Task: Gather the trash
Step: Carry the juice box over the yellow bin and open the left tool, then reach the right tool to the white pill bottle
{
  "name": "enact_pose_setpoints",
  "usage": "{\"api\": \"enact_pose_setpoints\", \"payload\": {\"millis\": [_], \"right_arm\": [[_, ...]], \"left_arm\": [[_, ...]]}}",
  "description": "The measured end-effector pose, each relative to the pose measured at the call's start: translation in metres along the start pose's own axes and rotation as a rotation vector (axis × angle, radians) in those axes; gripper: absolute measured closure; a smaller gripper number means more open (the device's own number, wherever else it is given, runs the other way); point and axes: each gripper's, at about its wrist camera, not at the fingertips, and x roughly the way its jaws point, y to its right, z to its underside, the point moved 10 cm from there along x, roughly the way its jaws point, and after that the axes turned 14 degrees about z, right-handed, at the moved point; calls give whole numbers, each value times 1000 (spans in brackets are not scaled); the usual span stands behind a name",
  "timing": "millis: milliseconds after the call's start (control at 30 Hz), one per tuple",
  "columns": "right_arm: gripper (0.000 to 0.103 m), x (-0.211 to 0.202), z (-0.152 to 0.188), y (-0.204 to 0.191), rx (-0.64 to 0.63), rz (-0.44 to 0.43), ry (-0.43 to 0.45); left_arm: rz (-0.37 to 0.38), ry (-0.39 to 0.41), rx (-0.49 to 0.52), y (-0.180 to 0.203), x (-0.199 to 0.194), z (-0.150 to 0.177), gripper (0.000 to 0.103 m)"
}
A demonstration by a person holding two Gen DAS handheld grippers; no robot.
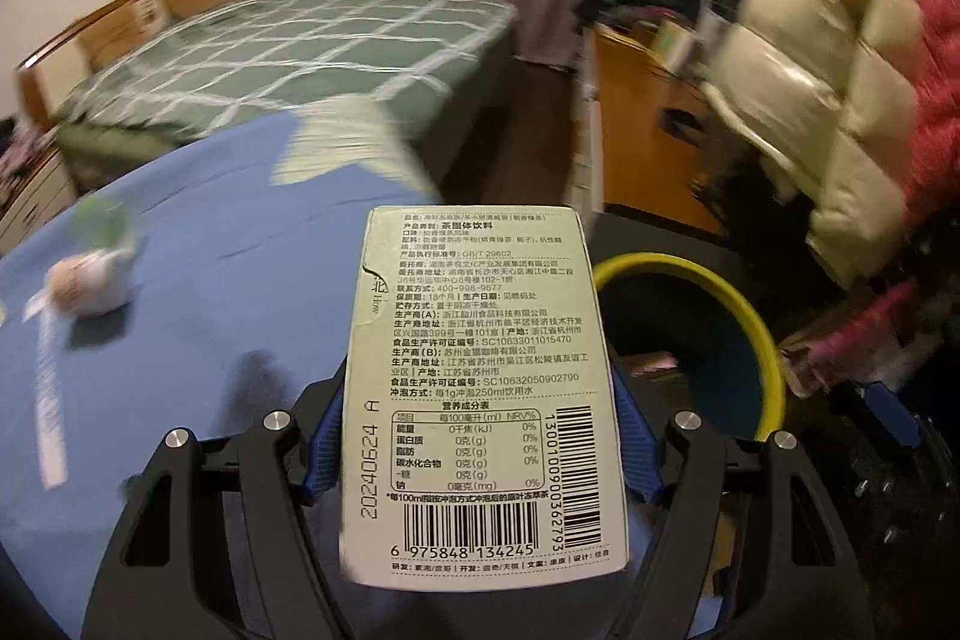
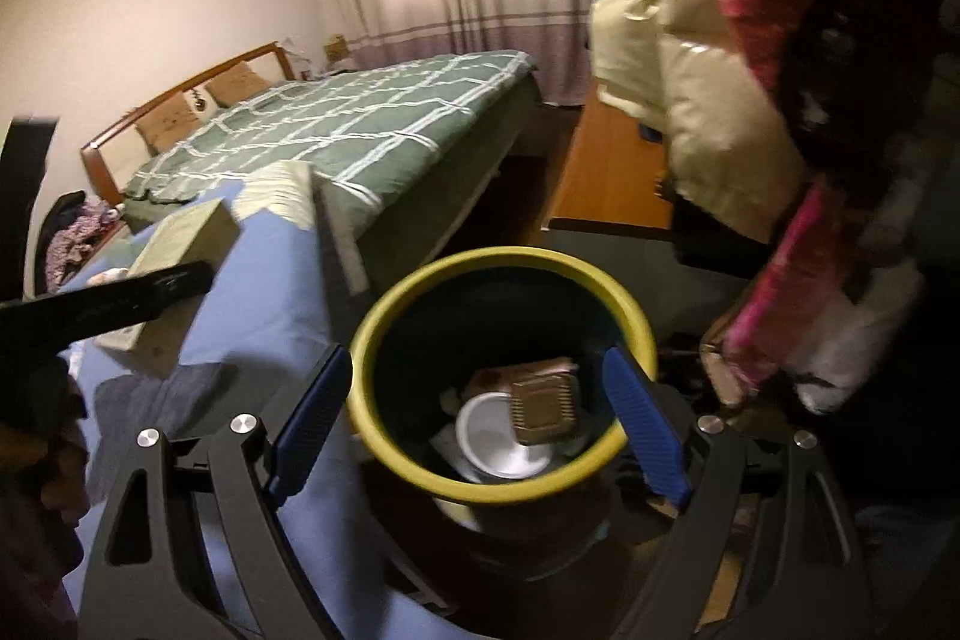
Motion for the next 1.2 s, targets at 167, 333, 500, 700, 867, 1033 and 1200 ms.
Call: {"api": "enact_pose_setpoints", "payload": {"millis": [167, 333, 500, 700, 867, 1033, 1200], "right_arm": [[22, 2, 0, 25, 8, 43, -6], [22, 1, 0, 37, 21, 61, -9], [22, -2, 0, 35, 16, 63, -11], [22, -4, -3, 15, -1, 30, -11], [22, -5, -6, -22, -36, -21, -11], [22, -6, -14, -74, -89, -76, -8], [22, -12, -24, -148, -153, -146, 8]], "left_arm": [[63, -65, 41, 44, 45, -6, 31], [91, -101, 62, 62, 78, -12, 28], [84, -38, 75, 60, 63, -22, 13], [44, 130, 40, 7, -24, -36, 7], [-72, 260, -12, -70, -105, -26, 5], [-230, 368, -114, -169, -184, 4, 5], [-381, 426, -210, -260, -240, 41, 5]]}}
